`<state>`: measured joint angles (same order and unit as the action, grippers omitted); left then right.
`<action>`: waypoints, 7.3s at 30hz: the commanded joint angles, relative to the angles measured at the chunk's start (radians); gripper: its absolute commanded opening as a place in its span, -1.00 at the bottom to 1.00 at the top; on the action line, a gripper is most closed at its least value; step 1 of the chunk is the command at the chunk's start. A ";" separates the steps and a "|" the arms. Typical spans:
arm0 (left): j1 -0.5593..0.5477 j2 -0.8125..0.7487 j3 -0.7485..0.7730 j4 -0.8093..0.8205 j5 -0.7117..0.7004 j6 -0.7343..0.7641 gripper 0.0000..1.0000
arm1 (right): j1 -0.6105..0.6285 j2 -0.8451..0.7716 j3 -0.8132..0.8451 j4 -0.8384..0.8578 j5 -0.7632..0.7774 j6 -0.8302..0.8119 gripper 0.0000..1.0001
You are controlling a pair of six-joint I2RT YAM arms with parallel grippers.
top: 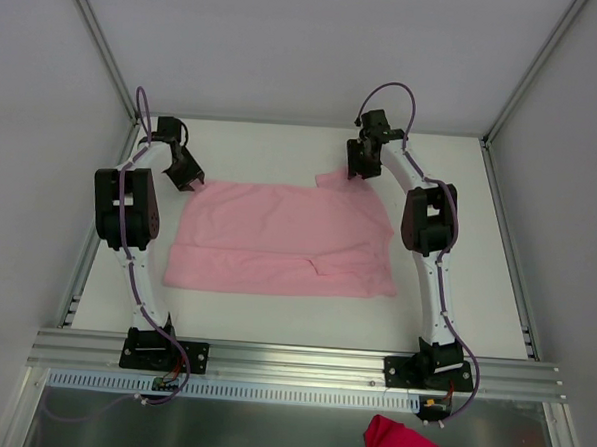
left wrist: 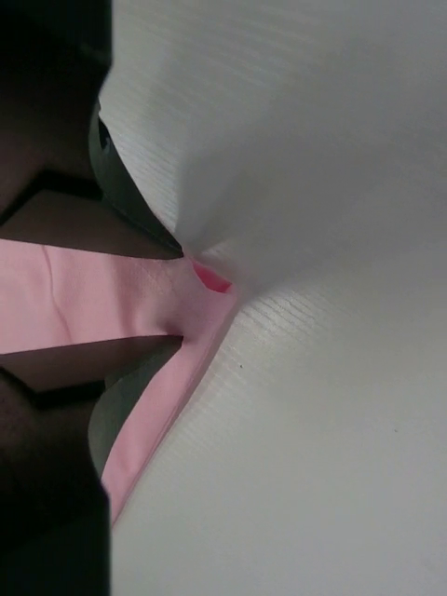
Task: Fold and stack the t-shirts
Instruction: Grap the side of the flattened tshirt furthest away from the robot with both arms, then fold the other side of the tshirt into a rectangle
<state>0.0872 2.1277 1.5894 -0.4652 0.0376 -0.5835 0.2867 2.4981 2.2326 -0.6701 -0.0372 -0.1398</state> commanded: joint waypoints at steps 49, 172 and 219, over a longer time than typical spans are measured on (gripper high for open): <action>-0.024 -0.345 -0.229 -0.047 -0.025 0.001 -1.00 | 0.193 -0.421 -0.248 -0.216 0.370 -0.063 -0.98; -0.024 -0.328 -0.336 0.037 0.208 0.050 0.13 | 0.295 -0.841 -0.818 -0.307 0.355 0.059 0.51; -0.066 -0.436 -0.378 -0.059 0.091 0.042 0.06 | 0.296 -0.808 -0.872 -0.278 0.355 0.062 0.50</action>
<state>0.0315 1.7016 1.1915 -0.5018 0.1474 -0.5606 0.5751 1.6981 1.3590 -0.9459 0.3119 -0.0875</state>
